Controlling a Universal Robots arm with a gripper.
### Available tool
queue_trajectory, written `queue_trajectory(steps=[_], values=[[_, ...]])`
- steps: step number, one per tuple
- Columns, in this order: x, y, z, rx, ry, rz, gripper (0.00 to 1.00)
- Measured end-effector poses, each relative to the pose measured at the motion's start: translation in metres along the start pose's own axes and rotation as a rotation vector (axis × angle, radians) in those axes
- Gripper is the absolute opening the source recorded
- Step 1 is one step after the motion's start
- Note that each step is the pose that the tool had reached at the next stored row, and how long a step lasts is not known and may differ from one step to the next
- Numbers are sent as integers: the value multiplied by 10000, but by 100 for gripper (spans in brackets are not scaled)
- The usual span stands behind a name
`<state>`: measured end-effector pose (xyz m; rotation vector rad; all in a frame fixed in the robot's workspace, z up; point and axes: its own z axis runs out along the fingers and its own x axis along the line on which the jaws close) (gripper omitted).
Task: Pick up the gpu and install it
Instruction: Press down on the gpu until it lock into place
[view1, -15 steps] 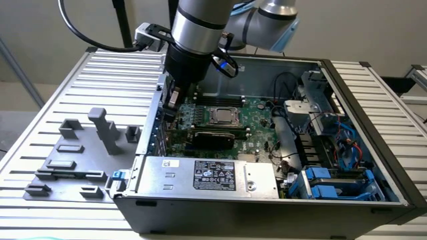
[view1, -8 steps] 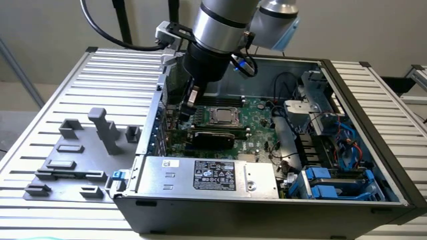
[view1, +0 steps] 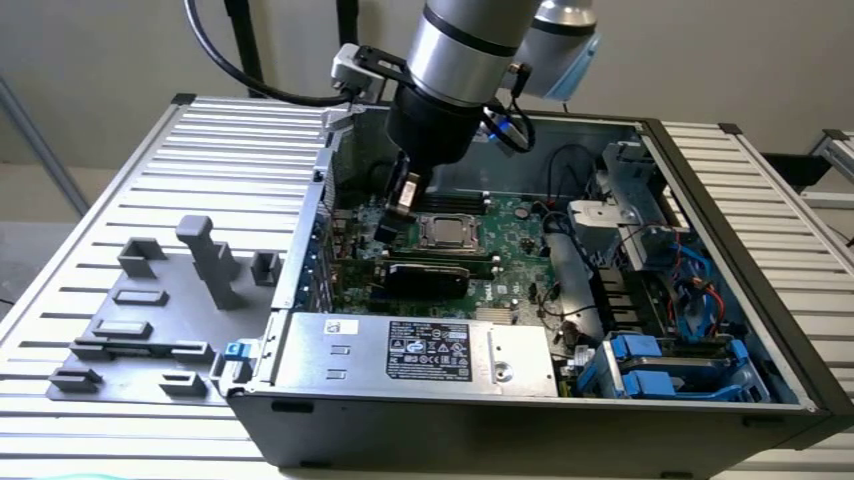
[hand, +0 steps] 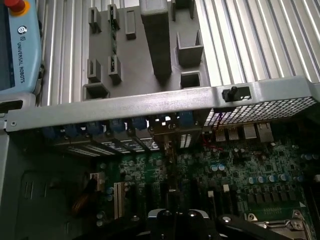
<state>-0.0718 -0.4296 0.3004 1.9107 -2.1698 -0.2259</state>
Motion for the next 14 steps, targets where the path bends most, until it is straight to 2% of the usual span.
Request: queue_trajectory(steps=[2,3,5,7,9,11,13,14], values=[[2,-1,-9,100,-9,-151,11],[3,-2,-12,169,-11,-232,11],[4,-2,-13,367,-19,-394,11],[4,-2,-13,633,-42,-528,11],[4,-2,-13,951,-74,-623,11],[4,-2,-13,1243,-111,-713,11],[4,-3,-14,1491,-153,-751,11],[4,-2,-14,1581,-170,-749,11]])
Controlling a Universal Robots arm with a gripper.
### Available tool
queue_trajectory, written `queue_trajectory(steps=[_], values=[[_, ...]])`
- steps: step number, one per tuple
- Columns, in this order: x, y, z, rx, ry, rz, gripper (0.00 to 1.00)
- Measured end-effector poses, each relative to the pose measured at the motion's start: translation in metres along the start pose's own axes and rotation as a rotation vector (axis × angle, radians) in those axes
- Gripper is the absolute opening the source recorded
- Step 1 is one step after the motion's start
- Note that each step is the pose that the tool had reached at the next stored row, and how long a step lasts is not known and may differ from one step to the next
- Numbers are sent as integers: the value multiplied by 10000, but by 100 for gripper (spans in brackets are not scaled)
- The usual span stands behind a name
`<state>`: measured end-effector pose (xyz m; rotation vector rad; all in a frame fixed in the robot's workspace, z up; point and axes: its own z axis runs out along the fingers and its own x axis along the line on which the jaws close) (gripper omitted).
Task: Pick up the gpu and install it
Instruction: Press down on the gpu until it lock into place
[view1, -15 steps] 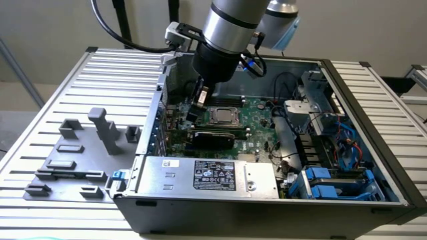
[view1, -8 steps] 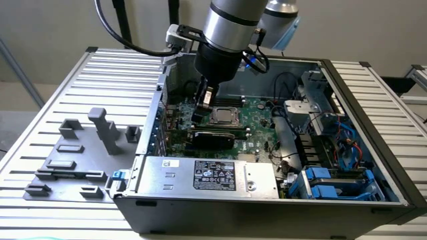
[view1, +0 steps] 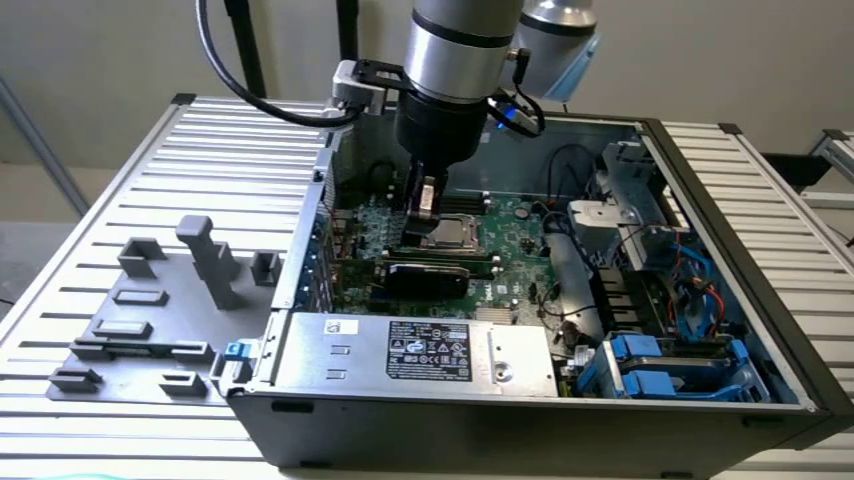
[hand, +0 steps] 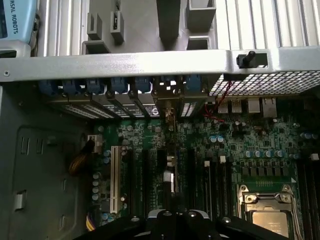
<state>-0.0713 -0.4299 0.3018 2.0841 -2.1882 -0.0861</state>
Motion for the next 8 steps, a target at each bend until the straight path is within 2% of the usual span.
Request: queue_trajectory(steps=[1,4,7,8], values=[[0,0,-4,72,-8,2,11],[0,2,-15,237,-47,6,11],[0,3,-20,397,-129,4,11],[0,2,-21,433,-195,-2,11]])
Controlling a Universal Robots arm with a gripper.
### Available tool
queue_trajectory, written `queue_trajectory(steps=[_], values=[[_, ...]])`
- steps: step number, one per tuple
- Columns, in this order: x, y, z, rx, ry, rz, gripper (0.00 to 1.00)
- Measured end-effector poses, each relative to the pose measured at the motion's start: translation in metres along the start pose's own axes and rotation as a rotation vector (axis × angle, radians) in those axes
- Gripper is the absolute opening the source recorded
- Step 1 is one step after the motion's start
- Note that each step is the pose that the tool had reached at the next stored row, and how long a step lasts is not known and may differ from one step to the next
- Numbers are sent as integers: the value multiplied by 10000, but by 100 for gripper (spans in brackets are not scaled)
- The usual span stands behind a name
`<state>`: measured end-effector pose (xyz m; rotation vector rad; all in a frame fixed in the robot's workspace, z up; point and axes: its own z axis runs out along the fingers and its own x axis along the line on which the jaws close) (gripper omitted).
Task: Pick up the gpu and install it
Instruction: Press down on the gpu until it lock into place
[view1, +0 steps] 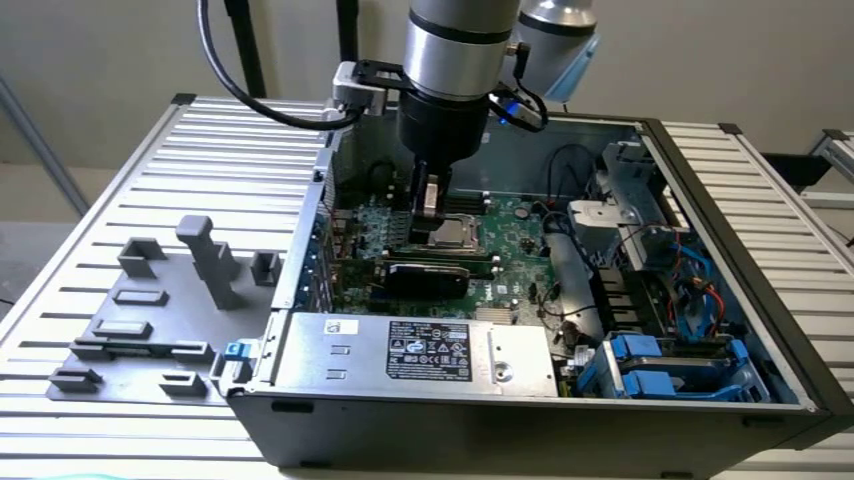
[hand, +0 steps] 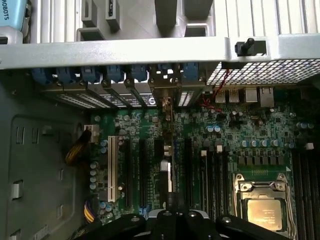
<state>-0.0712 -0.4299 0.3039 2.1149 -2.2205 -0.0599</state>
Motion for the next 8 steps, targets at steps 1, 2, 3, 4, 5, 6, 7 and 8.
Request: queue_trajectory(steps=[1,2,3,4,5,6,7,8], values=[[0,0,-1,20,-51,-1,11],[0,0,-1,20,-71,-1,11],[0,0,0,21,-73,-1,11],[0,0,0,20,-74,0,11],[0,0,0,21,-76,-1,11],[0,1,1,20,-76,0,11],[0,0,0,20,-75,-1,11],[0,0,0,19,-75,-1,11]])
